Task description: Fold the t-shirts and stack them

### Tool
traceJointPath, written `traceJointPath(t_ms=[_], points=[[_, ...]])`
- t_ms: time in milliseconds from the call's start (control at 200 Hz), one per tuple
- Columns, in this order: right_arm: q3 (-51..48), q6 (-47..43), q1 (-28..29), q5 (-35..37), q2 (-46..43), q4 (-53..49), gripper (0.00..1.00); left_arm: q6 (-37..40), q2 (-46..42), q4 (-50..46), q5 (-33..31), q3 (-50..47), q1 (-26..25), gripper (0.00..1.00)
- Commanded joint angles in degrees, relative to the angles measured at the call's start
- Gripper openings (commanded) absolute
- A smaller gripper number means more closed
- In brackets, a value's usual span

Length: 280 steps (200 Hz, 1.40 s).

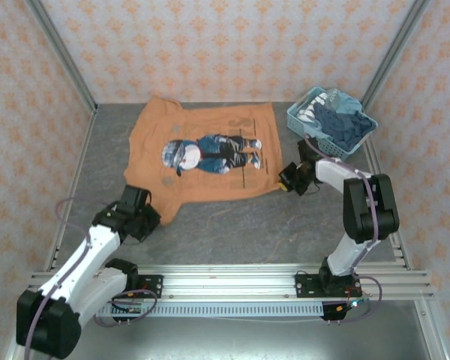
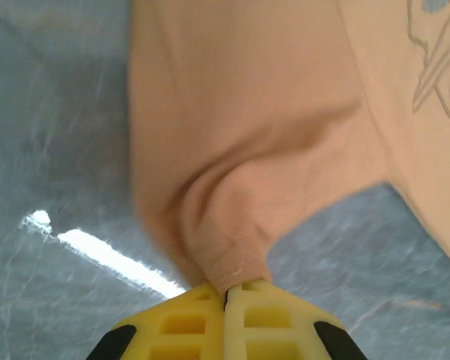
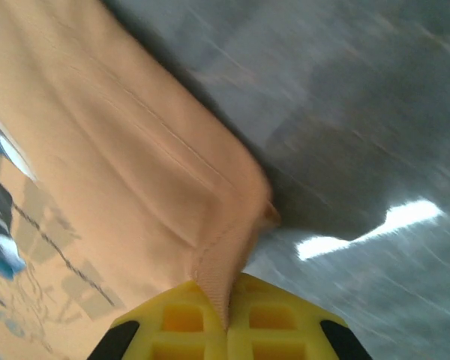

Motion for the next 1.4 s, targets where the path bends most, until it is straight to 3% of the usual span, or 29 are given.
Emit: traceJointPath(t_ms=[0,290,560,761,1031,1171,1256,1296,1346,1396], points=[[-2.51,-1.72,0.21,4.66,-6.05,-0.59,0.0,-10.36,-5.42,2.34,-1.21,-3.1,-2.98,0.0],[-9.52,-3.97,0.21,9.18,-14.53,-9.49,0.0,-14.14,-13.13,-4.34,0.69,-3.17,-3.97,0.0],[-8.79,-5.58,0.25,15.21,-16.81,-15.18,0.0,-13.94,-8.6,-7.18,2.77,-1.33,-6.12,0.0],[-10.04,-5.59,0.3,16.63,-19.63,-18.95,0.0,-14.1,-4.32,-12.66,-0.38,2.4,-12.22,0.0],[-12.66,-7.32,-0.22,20.77,-19.76,-20.04,0.0,-17.17,2.88,-12.72,-1.55,4.0,-25.49,0.0],[-10.98,-8.36,-1.65,24.26,-18.69,-21.7,0.02,-12.48,5.33,-10.61,-0.73,7.22,-26.29,0.0],[-9.84,-8.84,-2.19,24.4,-18.33,-22.32,0.07,-9.45,7.86,-11.47,0.22,10.34,-26.29,0.41],[-9.37,-9.0,-2.21,24.4,-18.23,-22.62,0.12,-8.1,9.09,-13.74,-0.39,12.07,-26.29,0.55],[-8.68,-9.03,-2.16,24.29,-18.32,-23.31,0.16,-7.15,9.65,-17.79,-3.53,14.33,-26.12,0.68],[-8.4,-8.96,-2.16,23.74,-18.78,-23.7,0.2,-6.35,8.91,-19.93,-6.52,15.42,-24.48,0.71]])
